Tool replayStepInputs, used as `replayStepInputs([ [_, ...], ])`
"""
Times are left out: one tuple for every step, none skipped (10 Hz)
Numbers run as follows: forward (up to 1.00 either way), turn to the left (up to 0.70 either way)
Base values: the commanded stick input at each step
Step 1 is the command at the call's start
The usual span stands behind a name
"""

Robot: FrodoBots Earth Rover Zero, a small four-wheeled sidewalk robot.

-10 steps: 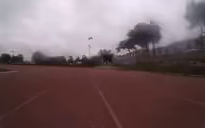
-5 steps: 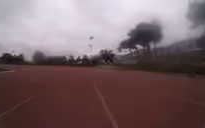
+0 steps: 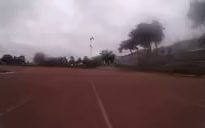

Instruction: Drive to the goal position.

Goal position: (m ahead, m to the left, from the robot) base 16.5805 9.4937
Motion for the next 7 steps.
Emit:
replayStepInputs([
  [0.70,0.14],
  [0.70,0.14],
  [0.70,0.14],
  [0.70,0.00],
  [0.70,0.00],
  [0.70,0.00],
  [0.70,0.00],
])
